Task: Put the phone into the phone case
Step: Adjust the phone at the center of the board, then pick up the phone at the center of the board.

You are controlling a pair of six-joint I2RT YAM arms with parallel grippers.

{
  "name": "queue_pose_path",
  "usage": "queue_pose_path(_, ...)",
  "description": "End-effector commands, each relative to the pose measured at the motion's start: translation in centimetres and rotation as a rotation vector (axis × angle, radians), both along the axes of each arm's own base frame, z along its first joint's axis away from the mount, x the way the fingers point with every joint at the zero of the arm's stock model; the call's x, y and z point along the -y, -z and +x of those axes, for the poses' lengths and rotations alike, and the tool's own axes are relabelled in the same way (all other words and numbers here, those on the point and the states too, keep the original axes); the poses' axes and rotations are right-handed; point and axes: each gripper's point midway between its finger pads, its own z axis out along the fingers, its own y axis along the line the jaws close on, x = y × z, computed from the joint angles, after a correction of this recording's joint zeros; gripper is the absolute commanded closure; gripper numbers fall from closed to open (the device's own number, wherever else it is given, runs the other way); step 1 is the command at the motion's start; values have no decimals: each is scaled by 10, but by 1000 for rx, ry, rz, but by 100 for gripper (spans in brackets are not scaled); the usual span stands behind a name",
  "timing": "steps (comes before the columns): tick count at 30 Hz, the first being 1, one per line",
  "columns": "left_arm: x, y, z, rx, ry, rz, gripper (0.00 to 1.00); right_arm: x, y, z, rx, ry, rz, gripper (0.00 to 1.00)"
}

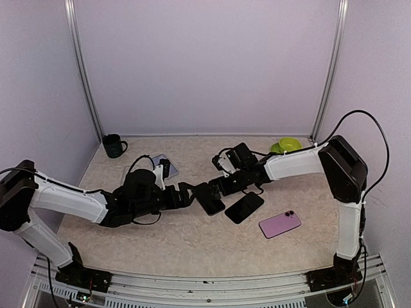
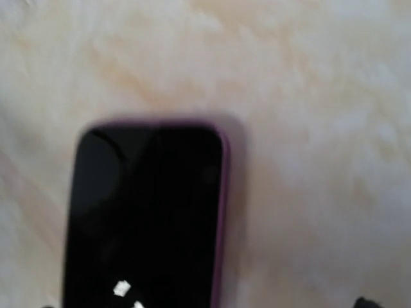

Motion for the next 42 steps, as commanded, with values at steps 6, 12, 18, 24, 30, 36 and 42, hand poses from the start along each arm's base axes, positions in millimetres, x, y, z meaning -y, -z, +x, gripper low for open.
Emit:
queue_pose_path(6, -65, -18, 3, 36, -255, 68, 1, 0, -8, -23, 219, 8, -83, 0)
queue_pose_path(12, -77, -27, 1, 40, -292, 54, 1, -12, -4, -31, 228, -17, -67, 0)
queue_pose_path(18, -82, -27, -2, 31, -306, 43, 1, -17, 12, -31, 222, -5, -119, 0)
queue_pose_path(24, -84, -24, -4, 23, -311, 35, 1, -25, 18, -33, 219, -19, -123, 0)
queue_pose_path(30, -86, -22, -8, 17, -319, 30, 1, -27, 27, -34, 210, -18, -141, 0)
queue_pose_path(36, -90, -17, -12, 7, -338, 26, 1, -26, 38, -35, 210, -12, -178, 0)
queue_pose_path(42, -92, -15, -13, -1, -355, 27, 1, -24, 49, -41, 214, -24, -231, 0)
